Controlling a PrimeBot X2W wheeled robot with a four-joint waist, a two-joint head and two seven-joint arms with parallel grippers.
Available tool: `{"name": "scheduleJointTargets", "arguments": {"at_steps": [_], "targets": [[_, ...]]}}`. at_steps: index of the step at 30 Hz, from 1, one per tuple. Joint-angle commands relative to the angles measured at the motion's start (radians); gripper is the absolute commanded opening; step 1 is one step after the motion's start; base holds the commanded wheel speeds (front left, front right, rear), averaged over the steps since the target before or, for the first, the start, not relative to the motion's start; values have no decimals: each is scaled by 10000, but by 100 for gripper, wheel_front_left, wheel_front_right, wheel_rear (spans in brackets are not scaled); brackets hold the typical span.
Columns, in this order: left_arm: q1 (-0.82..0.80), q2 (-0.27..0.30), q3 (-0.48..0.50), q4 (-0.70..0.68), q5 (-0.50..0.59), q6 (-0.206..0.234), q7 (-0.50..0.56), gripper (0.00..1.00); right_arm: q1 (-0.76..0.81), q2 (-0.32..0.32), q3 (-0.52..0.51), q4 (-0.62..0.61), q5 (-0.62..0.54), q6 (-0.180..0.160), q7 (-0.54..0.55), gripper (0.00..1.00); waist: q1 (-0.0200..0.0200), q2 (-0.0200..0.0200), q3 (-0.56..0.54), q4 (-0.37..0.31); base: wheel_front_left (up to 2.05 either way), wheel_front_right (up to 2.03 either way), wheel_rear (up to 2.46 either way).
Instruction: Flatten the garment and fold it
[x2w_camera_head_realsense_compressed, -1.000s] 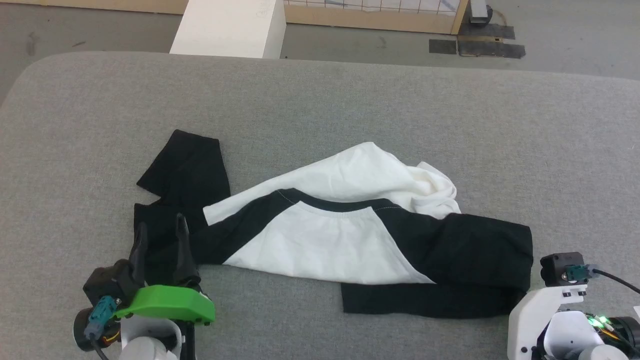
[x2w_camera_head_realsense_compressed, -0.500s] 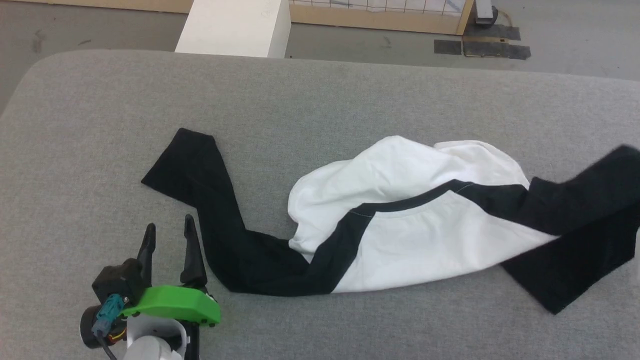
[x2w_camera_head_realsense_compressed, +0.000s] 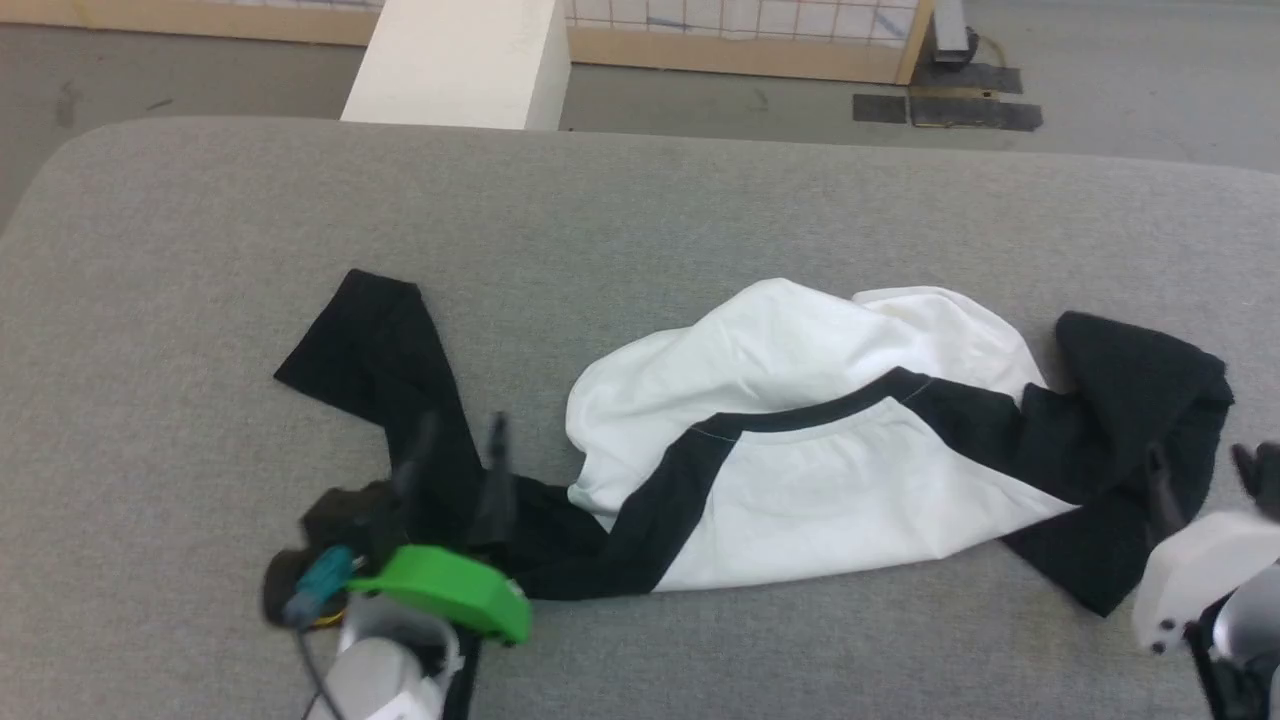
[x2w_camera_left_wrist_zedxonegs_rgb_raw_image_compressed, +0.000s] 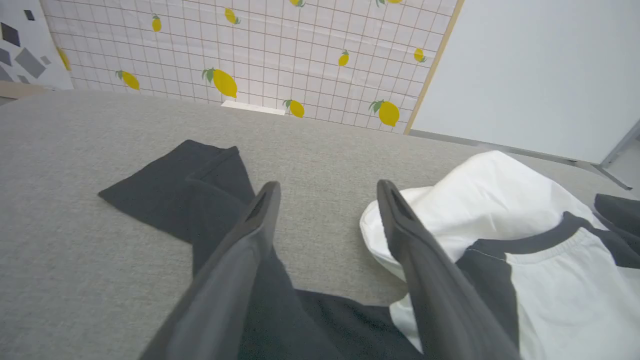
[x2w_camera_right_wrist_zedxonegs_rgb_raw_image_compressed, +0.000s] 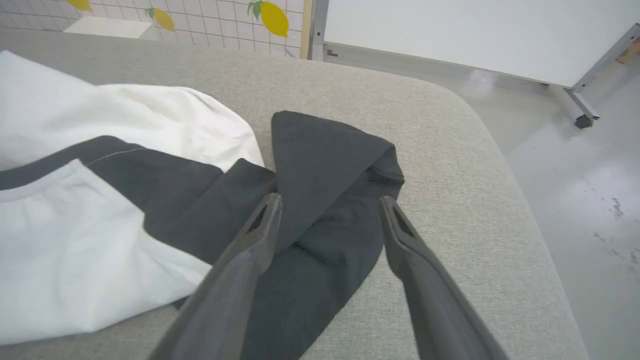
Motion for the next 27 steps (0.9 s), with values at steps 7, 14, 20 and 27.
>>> {"name": "scheduleJointTargets", "arguments": {"at_steps": [7, 14, 20, 27], "targets": [[-1322, -54, -1735, 521, -310, -375, 1584, 100, 764, 273, 872, -696, 1377, -17, -1848, 100, 0, 105, -42, -826, 0, 0, 0], [-2525, -36, -2406, 1778, -609, -170, 4513, 100, 658, 280, 2139, -197, 1995, -17, -3152, 100, 0, 105, 303, -1616, 0, 0, 0], [-3040, 192, -2513, 1937, -583, 107, 6288, 100, 511, 281, 2590, 125, 2139, -17, -3388, 100, 0, 105, 487, -1981, 0, 0, 0], [-2913, 415, -2688, 1470, -720, 3, 7075, 0, 478, 282, 2586, 320, 2168, -17, -3428, 100, 0, 105, 421, -2059, 0, 0, 0]]}}
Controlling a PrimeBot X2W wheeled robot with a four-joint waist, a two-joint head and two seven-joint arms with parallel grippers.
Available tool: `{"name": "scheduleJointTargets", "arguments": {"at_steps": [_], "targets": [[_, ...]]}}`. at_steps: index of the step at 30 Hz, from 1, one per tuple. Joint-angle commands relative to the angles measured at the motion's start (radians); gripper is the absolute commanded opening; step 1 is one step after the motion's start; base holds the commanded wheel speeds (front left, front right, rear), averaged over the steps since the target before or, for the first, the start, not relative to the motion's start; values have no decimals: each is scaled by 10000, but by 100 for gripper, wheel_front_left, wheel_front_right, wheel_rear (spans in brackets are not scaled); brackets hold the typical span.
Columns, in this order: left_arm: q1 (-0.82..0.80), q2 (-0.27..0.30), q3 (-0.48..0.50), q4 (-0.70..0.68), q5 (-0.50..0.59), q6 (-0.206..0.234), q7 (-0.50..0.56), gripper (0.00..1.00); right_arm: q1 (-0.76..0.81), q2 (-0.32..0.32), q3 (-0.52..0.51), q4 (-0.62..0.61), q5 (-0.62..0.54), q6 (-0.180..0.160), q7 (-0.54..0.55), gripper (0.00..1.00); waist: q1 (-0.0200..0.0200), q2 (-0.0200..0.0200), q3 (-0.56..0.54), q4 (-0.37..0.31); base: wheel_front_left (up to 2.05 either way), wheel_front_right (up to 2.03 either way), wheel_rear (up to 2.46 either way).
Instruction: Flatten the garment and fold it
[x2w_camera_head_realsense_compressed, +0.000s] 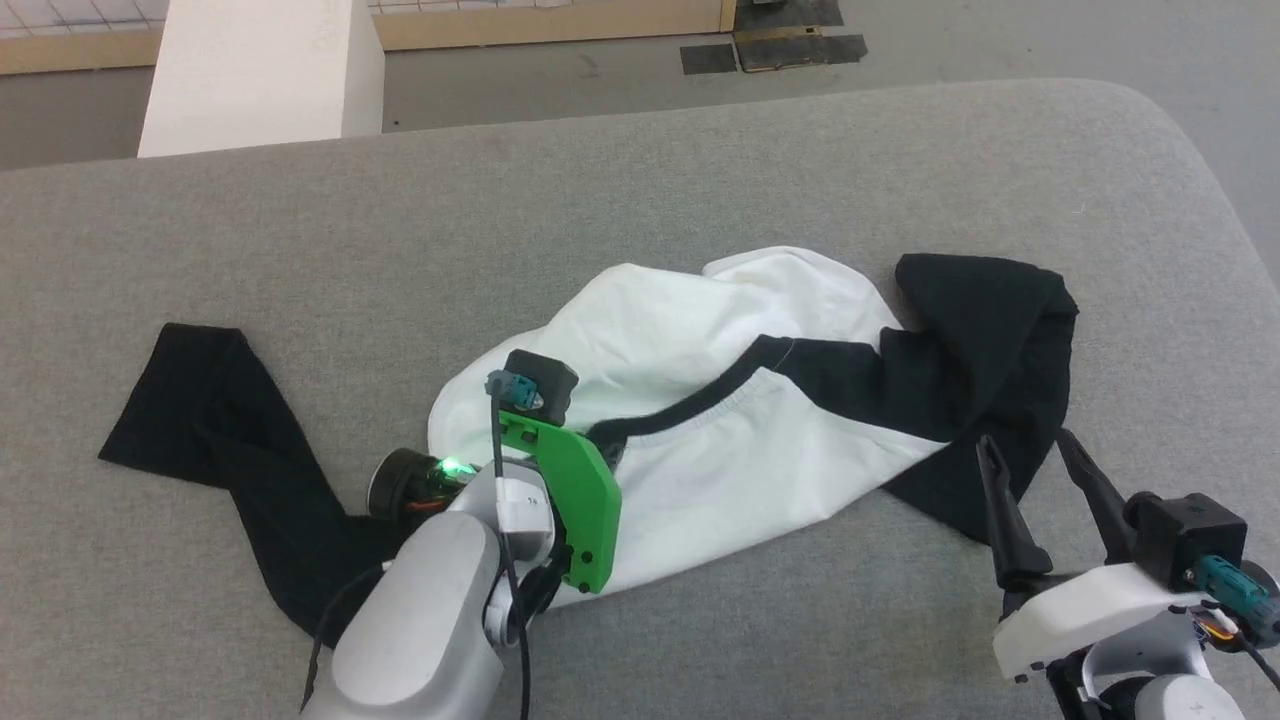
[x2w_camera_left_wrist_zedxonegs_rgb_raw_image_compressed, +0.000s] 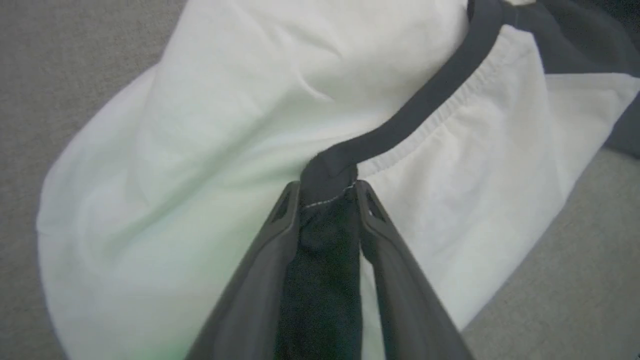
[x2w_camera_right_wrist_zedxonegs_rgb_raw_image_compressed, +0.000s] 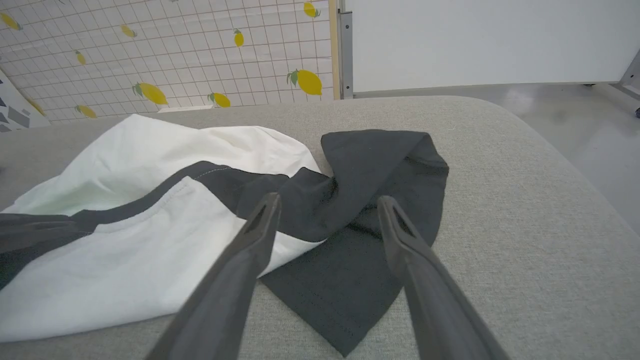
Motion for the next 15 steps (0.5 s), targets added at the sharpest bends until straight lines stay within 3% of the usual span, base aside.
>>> {"name": "scheduleJointTargets", "arguments": {"at_steps": [1, 9, 15], "targets": [[69, 68, -60, -136, -130, -116, 43, 0, -175, 15, -20, 45, 36, -15, -74, 100, 0, 105, -58, 26, 0, 0, 0], [1223, 204, -1449, -1679, -1263, -781, -29, 0, 3, 16, -180, 80, -35, -15, 157, 100, 0, 105, -769, 288, 0, 0, 0], [2169, 1092, -3657, -3366, -2714, -823, 601, 0, 206, 16, -374, -107, -89, -15, 365, 100, 0, 105, -1107, 422, 0, 0, 0]]}}
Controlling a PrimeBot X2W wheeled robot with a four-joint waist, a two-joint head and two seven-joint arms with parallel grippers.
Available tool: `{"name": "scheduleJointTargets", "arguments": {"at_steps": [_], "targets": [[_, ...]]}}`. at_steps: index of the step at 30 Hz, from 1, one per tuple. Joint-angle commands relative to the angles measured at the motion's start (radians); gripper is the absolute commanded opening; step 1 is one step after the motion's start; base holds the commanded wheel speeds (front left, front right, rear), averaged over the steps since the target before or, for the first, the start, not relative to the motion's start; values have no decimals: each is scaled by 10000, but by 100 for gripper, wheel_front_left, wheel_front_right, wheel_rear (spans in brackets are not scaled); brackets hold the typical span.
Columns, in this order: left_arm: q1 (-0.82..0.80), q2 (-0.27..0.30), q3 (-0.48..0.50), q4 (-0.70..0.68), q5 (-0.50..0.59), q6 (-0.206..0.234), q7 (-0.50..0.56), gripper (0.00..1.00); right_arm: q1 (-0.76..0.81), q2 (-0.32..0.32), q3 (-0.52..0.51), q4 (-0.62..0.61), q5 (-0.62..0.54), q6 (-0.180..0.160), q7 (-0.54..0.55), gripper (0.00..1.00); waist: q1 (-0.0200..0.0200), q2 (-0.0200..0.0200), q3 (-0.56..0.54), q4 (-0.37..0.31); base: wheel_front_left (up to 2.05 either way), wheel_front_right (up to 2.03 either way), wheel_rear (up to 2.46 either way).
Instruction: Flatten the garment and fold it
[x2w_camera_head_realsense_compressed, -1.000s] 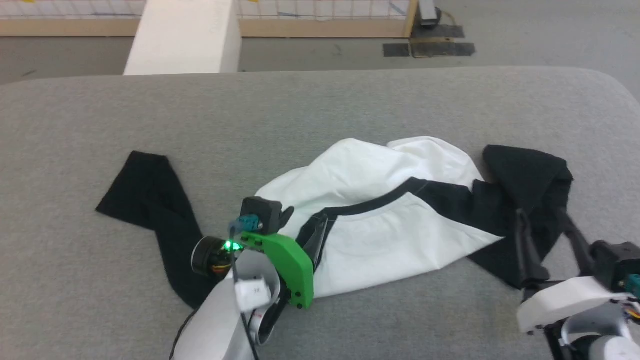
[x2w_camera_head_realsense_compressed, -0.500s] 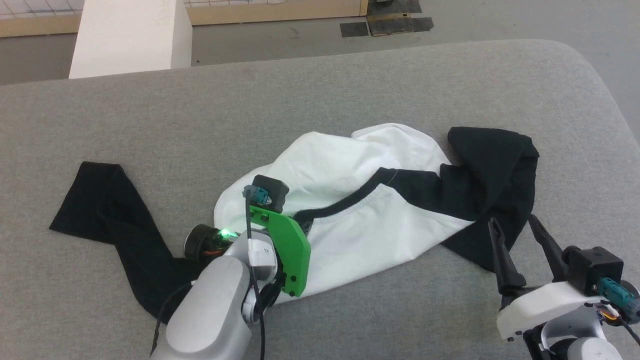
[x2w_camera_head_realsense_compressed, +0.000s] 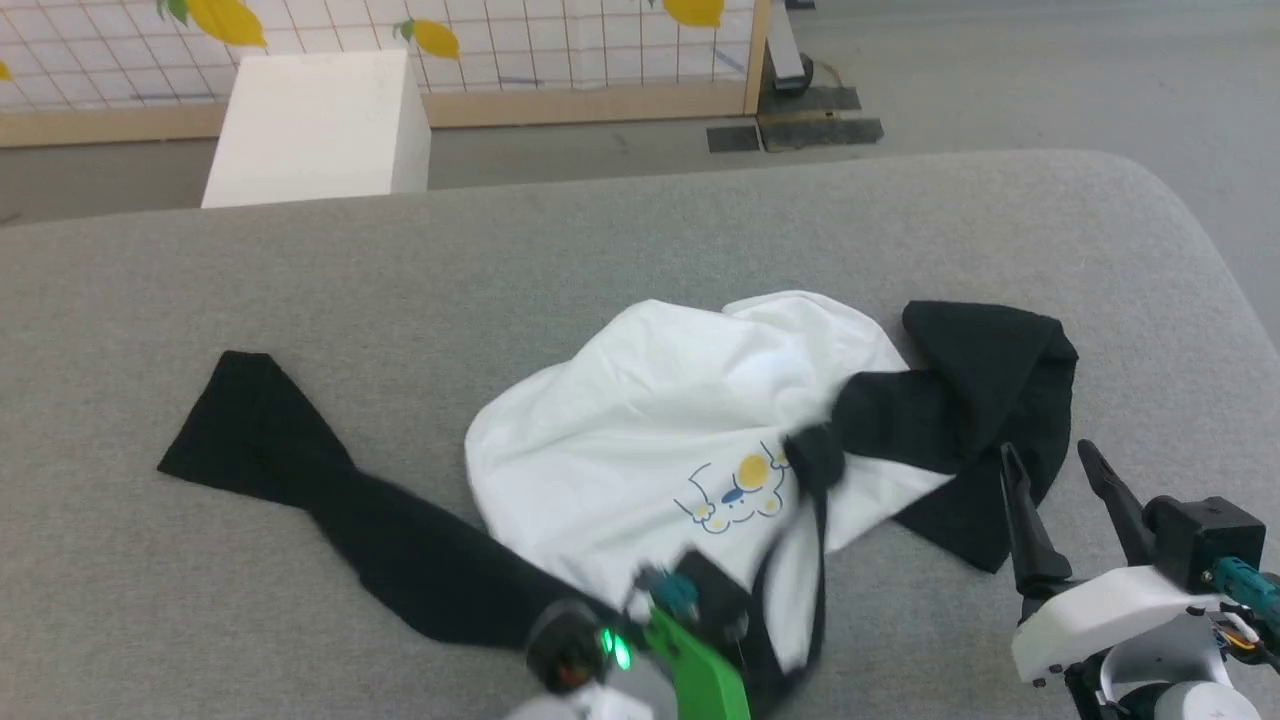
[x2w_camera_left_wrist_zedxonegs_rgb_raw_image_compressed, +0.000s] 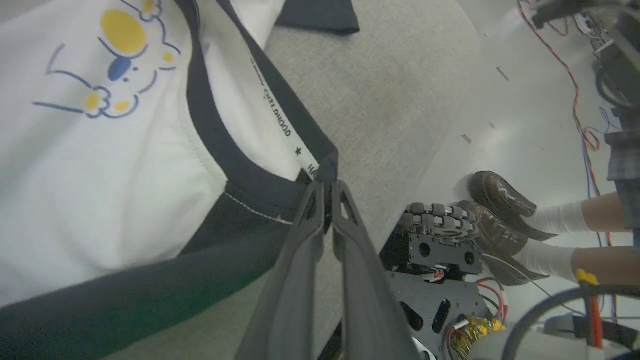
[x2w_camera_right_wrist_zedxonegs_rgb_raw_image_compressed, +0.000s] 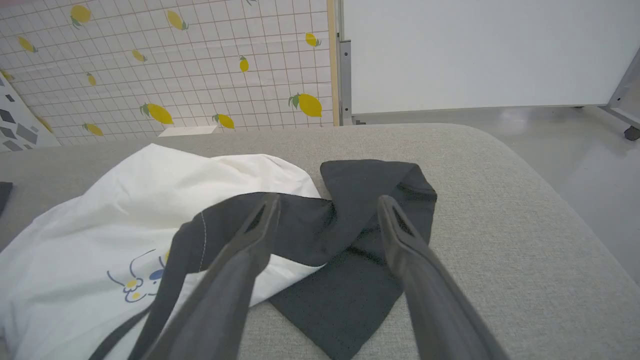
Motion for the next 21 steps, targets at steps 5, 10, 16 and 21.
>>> {"name": "scheduleJointTargets", "arguments": {"at_steps": [5, 10, 16, 21], "targets": [[941, 883, -780, -225, -1296, -48, 1221, 0, 274, 18, -30, -195, -55, -15, 279, 100, 0, 105, -221, 246, 0, 0, 0], [1244, 907, -220, -444, -1472, 500, 727, 100, 337, 18, 28, -290, -17, -15, 465, 100, 0, 105, -147, 424, 0, 0, 0], [1270, 922, 1576, -756, -628, 2263, -1465, 100, 322, 18, 56, -360, 59, -15, 509, 100, 0, 105, -22, 619, 0, 0, 0], [1226, 1124, 2650, -71, 406, 4226, -2295, 100, 250, 18, 125, -287, 126, -15, 469, 100, 0, 105, 89, 768, 0, 0, 0]]}}
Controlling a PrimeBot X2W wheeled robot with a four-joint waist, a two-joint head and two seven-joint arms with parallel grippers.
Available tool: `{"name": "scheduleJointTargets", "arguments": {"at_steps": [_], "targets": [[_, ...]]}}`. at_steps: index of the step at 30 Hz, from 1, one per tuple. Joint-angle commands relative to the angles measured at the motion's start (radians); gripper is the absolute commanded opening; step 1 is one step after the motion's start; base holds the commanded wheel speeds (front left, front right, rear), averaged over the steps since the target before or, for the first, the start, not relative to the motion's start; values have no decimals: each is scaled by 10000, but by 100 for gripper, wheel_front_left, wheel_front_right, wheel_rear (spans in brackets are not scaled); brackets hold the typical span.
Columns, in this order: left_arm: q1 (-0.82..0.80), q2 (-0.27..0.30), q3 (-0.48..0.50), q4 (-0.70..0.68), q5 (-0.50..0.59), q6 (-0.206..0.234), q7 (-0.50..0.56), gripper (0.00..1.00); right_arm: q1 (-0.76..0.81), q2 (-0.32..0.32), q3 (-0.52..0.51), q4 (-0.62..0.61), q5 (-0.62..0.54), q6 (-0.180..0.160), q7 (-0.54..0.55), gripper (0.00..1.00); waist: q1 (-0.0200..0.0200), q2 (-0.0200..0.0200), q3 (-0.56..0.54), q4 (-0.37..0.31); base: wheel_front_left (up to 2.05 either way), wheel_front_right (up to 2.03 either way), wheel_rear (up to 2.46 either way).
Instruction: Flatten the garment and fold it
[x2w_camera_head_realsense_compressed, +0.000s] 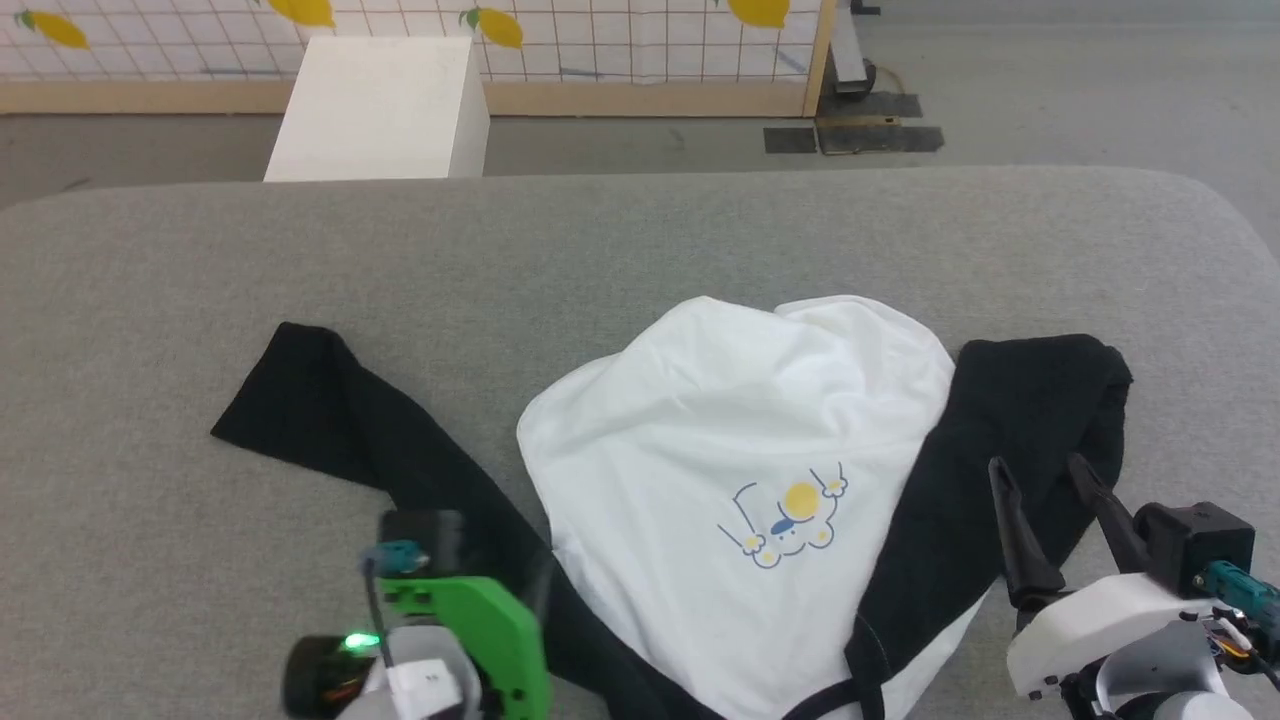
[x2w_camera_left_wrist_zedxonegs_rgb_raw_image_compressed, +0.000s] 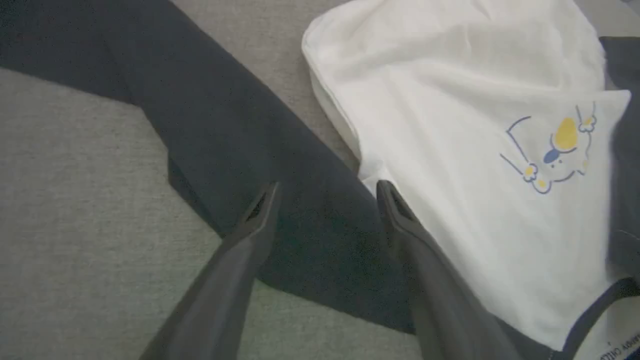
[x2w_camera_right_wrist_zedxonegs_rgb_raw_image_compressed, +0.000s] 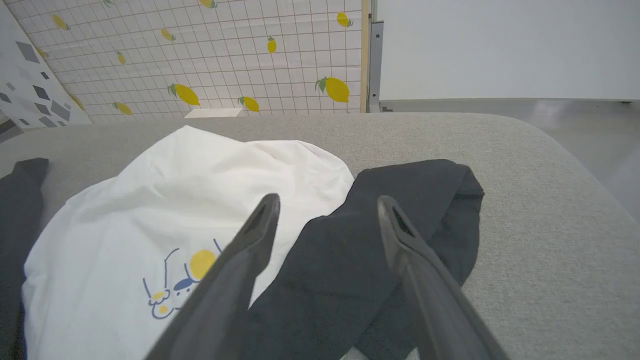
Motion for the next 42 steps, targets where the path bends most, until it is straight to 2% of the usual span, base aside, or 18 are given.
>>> {"name": "scheduleJointTargets", "arguments": {"at_steps": [1, 4, 10, 11, 13, 16, 20, 28, 30, 31, 32, 38, 42], "targets": [[-18, 46, 85, 170, 111, 233, -17, 100, -4, 14, 39, 5, 67, -15, -46, 100, 0, 105, 64, 60, 0, 0, 0], [-206, 1, 130, 621, 105, 381, 148, 100, -86, 14, 96, 61, 94, -15, -89, 100, 0, 105, 135, 121, 0, 0, 0], [-641, -182, -184, 1680, -259, -49, 930, 100, -229, 14, 185, 186, 135, -15, -168, 100, 0, 105, 248, 205, 0, 0, 0], [-709, -179, -264, 1912, -280, -85, 1135, 87, -249, 14, 196, 206, 136, -15, -179, 100, 0, 105, 263, 214, 0, 0, 0], [-858, -165, -367, 2243, -284, -205, 1301, 0, -282, 14, 223, 236, 150, -15, -201, 100, 0, 105, 295, 237, 0, 0, 0], [-1110, -179, -262, 2607, -272, -350, 936, 0, -317, 14, 248, 260, 163, -15, -224, 100, 0, 105, 349, 270, 0, 0, 0], [-1535, -39, 550, 2900, -151, -205, -721, 0, -379, 14, 265, 260, 154, -15, -236, 100, 0, 105, 432, 317, 0, 0, 0], [-2114, 753, 2719, 3277, -150, 280, -4192, 0, -519, 14, 354, 200, -13, -15, -138, 100, 0, 105, 576, 554, 0, 0, 0], [-2048, 733, 3003, 3522, -440, 172, -4402, 0, -583, 14, 458, 204, -94, -15, -111, 100, 0, 105, 577, 606, 0, 0, 0], [-1994, 687, 3082, 3641, -617, 57, -4402, 61, -614, 14, 525, 198, -127, -15, -90, 100, 0, 105, 573, 623, 0, 0, 0], [-1925, 631, 3162, 3755, -803, -90, -4445, 100, -647, 14, 620, 164, -191, -15, -40, 100, 0, 105, 567, 642, 0, 0, 0], [-1400, 161, 3365, 3861, -1201, -611, -5226, 100, -1153, 14, 879, 105, -917, -15, 367, 100, 0, 105, 584, 851, 0, 0, 0], [-1042, -304, 3592, 3159, -753, -829, -5598, 100, -1961, -234, 738, 653, -1533, -15, 1117, 100, 0, 105, 819, 1126, 0, 0, 0]]}}
